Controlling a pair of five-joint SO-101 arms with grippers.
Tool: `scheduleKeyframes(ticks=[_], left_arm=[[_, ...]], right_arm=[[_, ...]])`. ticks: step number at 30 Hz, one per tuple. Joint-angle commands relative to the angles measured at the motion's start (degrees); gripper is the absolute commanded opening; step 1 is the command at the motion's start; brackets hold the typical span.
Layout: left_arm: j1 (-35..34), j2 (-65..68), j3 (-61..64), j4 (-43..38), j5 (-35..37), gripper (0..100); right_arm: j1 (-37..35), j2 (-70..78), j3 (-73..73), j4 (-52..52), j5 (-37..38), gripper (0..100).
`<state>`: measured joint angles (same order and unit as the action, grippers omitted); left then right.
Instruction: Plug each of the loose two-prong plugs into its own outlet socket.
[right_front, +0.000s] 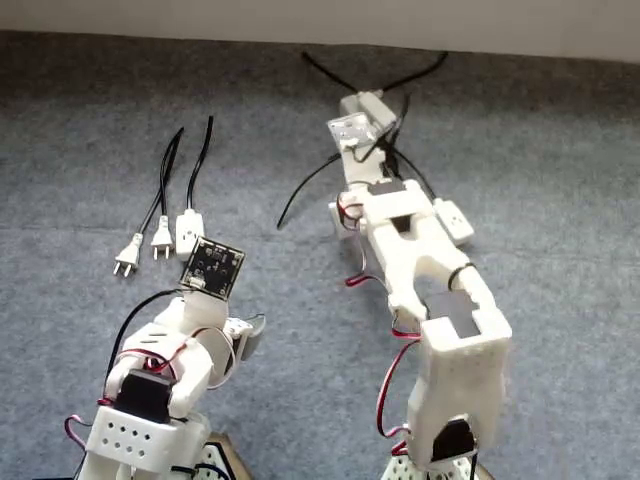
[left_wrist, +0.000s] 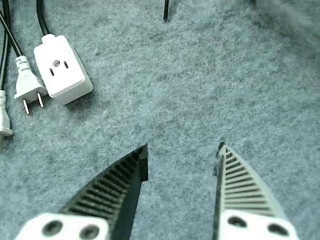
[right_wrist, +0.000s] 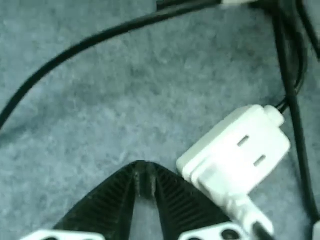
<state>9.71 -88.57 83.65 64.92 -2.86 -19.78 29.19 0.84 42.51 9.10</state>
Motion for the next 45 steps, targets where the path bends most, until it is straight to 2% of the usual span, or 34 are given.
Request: scheduleKeyframes(ticks=[1,9,16,22,27,33,41,45], left_arm=[[1.01,-0.31,0.57,-2.81,0.53,22],[1.01,-0.31,0.92,-3.34,0.53,23],[1.01,-0.31,0.92,-3.34,0.53,23],[1.01,-0.31,0.92,-3.34,0.53,23],[1.01,-0.31,0.92,-3.34,0.53,23],[1.01,-0.31,0.92,-3.34,0.53,23],[1.1,-0.31,0.92,-3.34,0.53,23],[1.1,-0.31,0.92,-3.34,0.53,23]], right_arm=[[2.33,6.29,-18.24,5.05,0.79,0.8],[4.44,14.46,-39.34,24.22,0.62,2.3],[4.53,14.46,-57.01,43.12,-1.67,18.3],[6.9,14.55,-70.99,56.4,-1.67,20.8],[13.76,14.46,-79.6,58.42,-0.35,20.9],[22.99,14.81,-75.3,58.33,4.4,20.9],[27.47,14.46,-72.57,58.42,7.3,21.1],[29.49,15.16,-70.64,58.51,9.58,27.6]])
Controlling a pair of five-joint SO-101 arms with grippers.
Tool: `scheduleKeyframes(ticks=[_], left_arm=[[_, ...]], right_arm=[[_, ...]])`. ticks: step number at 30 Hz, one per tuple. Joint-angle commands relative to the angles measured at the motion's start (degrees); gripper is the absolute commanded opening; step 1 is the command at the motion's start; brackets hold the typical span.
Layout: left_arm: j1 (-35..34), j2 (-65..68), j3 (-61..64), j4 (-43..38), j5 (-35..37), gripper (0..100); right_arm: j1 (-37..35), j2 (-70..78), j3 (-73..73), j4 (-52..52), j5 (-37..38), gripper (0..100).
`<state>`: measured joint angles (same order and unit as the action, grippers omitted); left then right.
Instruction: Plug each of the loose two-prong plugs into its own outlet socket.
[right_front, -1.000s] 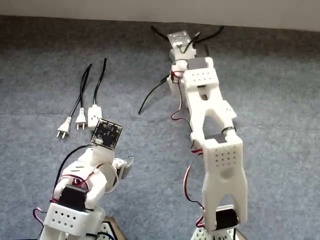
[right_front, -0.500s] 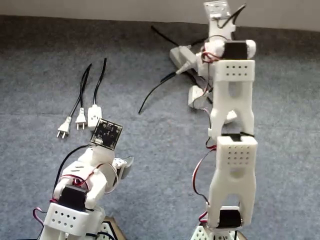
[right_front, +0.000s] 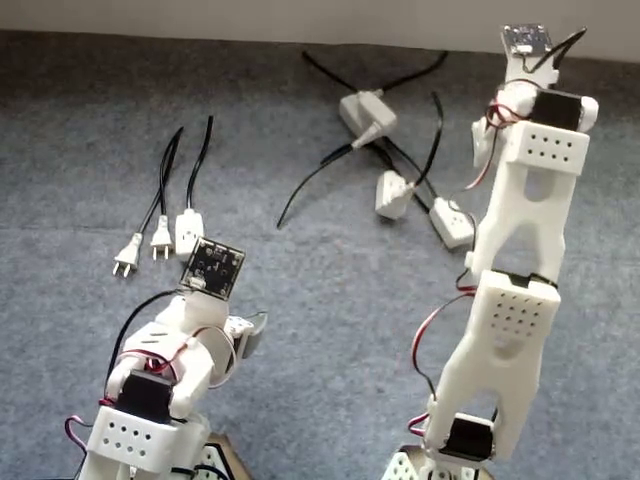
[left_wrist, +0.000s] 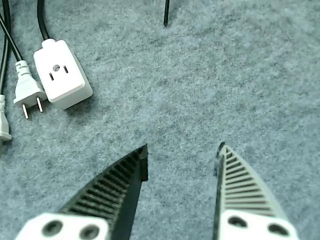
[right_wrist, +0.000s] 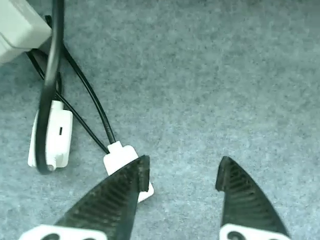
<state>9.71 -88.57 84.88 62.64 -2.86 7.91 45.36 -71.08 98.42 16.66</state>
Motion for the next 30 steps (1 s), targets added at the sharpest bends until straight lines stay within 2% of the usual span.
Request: scheduleKeyframes(ticks=[1,7,13,21,30], left_arm=[[1.1,-0.31,-0.31,-1.05,0.53,23],[1.1,-0.31,-0.22,-1.05,0.53,23],[1.1,-0.31,-0.22,-1.05,0.53,23],[1.1,-0.31,-0.22,-1.14,0.53,23],[1.1,-0.31,-0.13,-1.32,0.53,23]], right_arm=[[2.33,-0.84,3.56,2.59,2.64,28.2],[-1.54,3.3,14.99,2.33,8.7,28.2],[-6.81,9.45,11.74,1.89,9.67,28.2],[-7.16,15.87,6.46,2.59,9.93,28.2],[-9.27,8.31,8.57,2.68,10.9,28.2]])
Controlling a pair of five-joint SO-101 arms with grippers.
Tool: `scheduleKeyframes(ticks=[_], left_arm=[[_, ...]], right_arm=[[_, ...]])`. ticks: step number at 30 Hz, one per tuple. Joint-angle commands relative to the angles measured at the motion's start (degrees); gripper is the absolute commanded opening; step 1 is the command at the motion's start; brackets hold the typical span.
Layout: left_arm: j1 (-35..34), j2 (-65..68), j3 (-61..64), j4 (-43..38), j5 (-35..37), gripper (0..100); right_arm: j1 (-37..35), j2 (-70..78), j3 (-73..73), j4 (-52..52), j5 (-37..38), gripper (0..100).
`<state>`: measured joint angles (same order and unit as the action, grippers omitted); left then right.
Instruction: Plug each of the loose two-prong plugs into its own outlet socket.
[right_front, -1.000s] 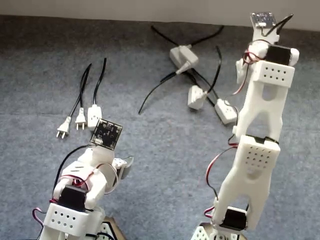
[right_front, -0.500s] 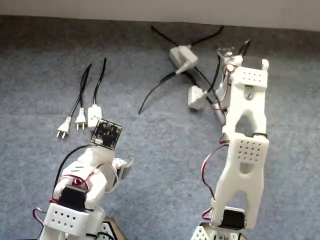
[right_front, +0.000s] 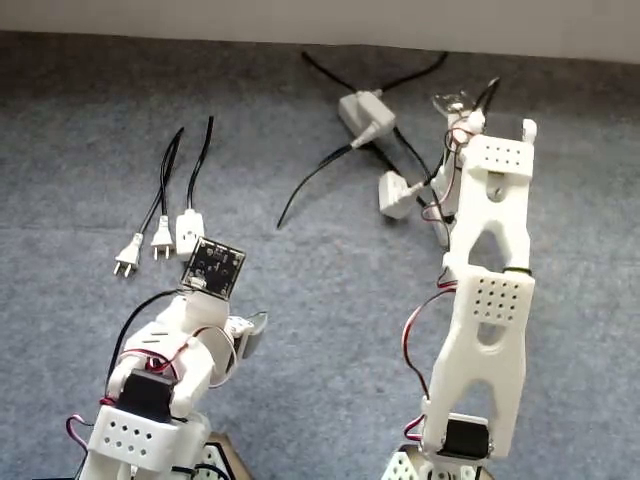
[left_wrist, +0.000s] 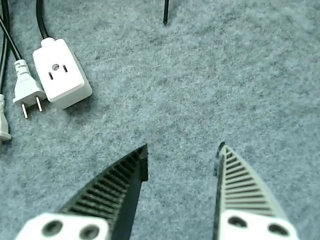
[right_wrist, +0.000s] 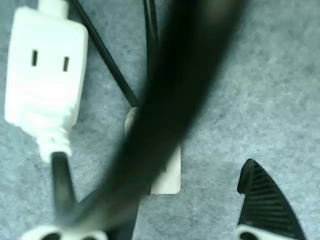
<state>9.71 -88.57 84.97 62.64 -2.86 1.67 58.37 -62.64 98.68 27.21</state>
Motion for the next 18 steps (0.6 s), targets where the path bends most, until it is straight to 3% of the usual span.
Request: scheduleKeyframes(ticks=[1,10,18], left_arm=[[1.1,-0.31,-0.22,-1.32,0.53,23],[1.1,-0.31,-0.22,-1.14,0.53,23],[1.1,-0.31,-0.22,-1.05,0.53,23]], right_arm=[[-3.38,-6.11,0.22,2.42,0.35,28.2],[-3.65,-10.24,9.98,0.48,-2.2,28.2],[-2.95,-5.85,9.98,-4.7,1.85,28.2]])
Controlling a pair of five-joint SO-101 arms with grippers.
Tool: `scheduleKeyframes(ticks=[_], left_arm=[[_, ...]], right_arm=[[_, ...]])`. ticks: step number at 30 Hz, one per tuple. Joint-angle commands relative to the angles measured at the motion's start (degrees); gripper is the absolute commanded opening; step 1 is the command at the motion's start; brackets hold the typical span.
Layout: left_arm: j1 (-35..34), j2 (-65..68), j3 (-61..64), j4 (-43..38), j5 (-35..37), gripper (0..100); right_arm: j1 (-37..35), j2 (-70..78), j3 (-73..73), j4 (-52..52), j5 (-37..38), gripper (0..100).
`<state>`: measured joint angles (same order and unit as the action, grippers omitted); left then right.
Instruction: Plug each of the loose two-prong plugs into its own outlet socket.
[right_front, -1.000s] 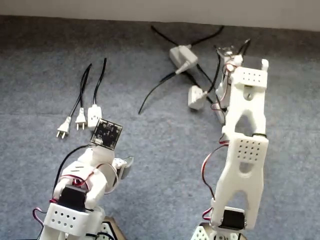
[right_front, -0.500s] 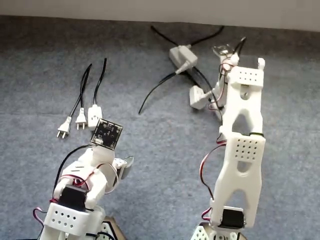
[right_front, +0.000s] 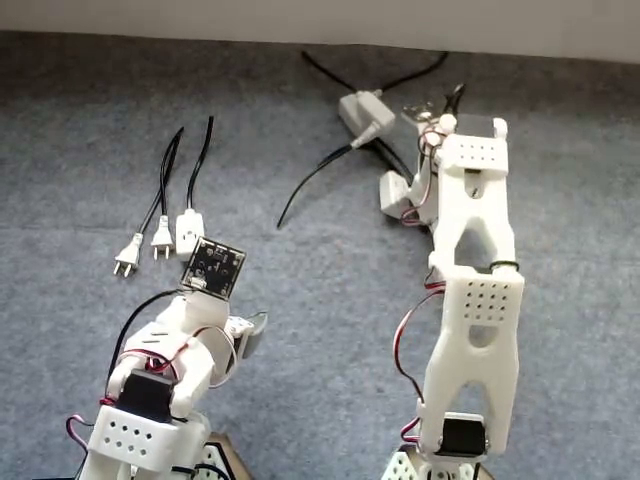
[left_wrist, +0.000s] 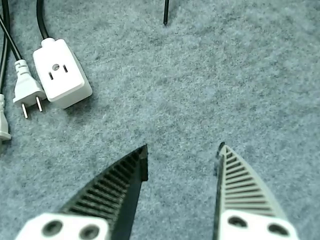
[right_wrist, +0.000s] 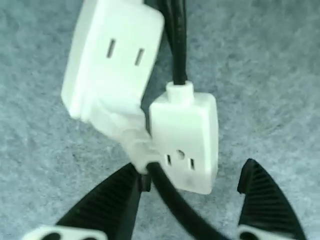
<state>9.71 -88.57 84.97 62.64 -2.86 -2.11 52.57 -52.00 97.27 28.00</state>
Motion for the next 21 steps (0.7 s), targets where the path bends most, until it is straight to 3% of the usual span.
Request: scheduleKeyframes(ticks=[1,4,8,14,21], left_arm=[[1.1,-0.31,-0.22,-1.05,0.53,23],[1.1,-0.31,-0.22,-1.05,0.53,23],[1.1,-0.31,-0.22,-1.23,0.53,23],[1.1,-0.31,-0.22,-1.32,0.53,23],[1.1,-0.31,-0.22,-1.32,0.53,23]], right_arm=[[0.57,1.19,-0.66,-4.09,1.67,28.2],[-0.13,4.35,-0.75,-4.53,1.76,24.1],[-0.4,4.62,-4.0,-3.91,1.58,8.1],[1.01,3.91,-15.43,3.82,1.67,9.6],[4.62,3.74,-10.42,4.0,4.04,9.4]])
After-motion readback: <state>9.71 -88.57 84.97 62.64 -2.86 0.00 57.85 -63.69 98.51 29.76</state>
